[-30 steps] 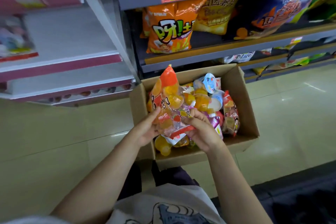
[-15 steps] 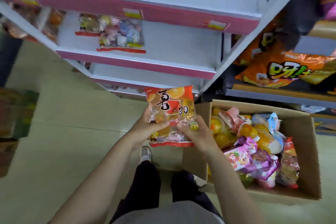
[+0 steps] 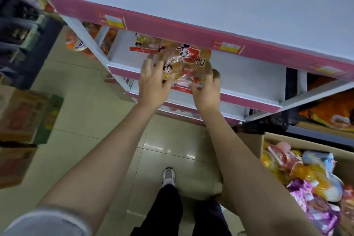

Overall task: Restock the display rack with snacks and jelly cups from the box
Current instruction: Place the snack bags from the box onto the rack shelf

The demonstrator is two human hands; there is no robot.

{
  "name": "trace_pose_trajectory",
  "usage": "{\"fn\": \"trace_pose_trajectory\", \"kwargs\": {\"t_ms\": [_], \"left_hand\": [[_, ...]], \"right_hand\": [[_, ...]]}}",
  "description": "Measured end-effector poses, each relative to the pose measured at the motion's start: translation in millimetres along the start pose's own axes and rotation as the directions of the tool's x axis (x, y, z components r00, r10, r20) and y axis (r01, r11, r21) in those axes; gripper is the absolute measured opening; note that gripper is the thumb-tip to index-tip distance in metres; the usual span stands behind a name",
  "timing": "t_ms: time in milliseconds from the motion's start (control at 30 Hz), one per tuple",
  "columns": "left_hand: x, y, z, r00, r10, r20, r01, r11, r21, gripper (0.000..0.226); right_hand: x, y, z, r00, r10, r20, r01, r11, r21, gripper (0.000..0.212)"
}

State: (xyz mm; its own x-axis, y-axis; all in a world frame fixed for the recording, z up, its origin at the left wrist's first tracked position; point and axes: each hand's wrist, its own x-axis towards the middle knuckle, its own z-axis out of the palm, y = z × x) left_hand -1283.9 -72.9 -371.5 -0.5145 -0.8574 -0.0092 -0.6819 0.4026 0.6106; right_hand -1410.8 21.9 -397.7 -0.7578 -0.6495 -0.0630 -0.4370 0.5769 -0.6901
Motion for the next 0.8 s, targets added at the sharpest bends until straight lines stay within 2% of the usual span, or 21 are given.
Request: {"fn": "trace_pose_trajectory", "kwargs": {"t_ms": [67,167,267,433,633,800], "left_hand": [[-2,-17,13,0.973,0.159,0.169,-0.195,0.953,0.23,0.061],[-1,-45,24,0.928,0.216,0.304,-0.324,0.871,0.369,0.064],[9,-59,27,0.924,0.205,0.322,-0.336,0.837,0.432,0.068],[43,-70,28,0.917,0.225,0.329,-0.373,0.778,0.505,0.076],[69,-72,33,0.916,0.217,0.338,-0.366,0.798,0.479,0.081],[68,-64,31,0.916,0.147,0.373,-0.327,0.811,0.484,0.078]], "right_hand": [[-7,8,11,0.984,-0.171,0.04,0.176,0.949,-0.262,0.063],[-14,17,17,0.958,-0.183,0.222,0.261,0.878,-0.402,0.068],[-8,21,18,0.939,-0.159,0.305,0.294,0.831,-0.472,0.071],[26,18,19,0.915,-0.162,0.369,0.345,0.789,-0.509,0.072],[53,20,22,0.894,-0.158,0.42,0.388,0.741,-0.548,0.071],[55,19,21,0.891,-0.181,0.416,0.402,0.74,-0.539,0.073]]}}
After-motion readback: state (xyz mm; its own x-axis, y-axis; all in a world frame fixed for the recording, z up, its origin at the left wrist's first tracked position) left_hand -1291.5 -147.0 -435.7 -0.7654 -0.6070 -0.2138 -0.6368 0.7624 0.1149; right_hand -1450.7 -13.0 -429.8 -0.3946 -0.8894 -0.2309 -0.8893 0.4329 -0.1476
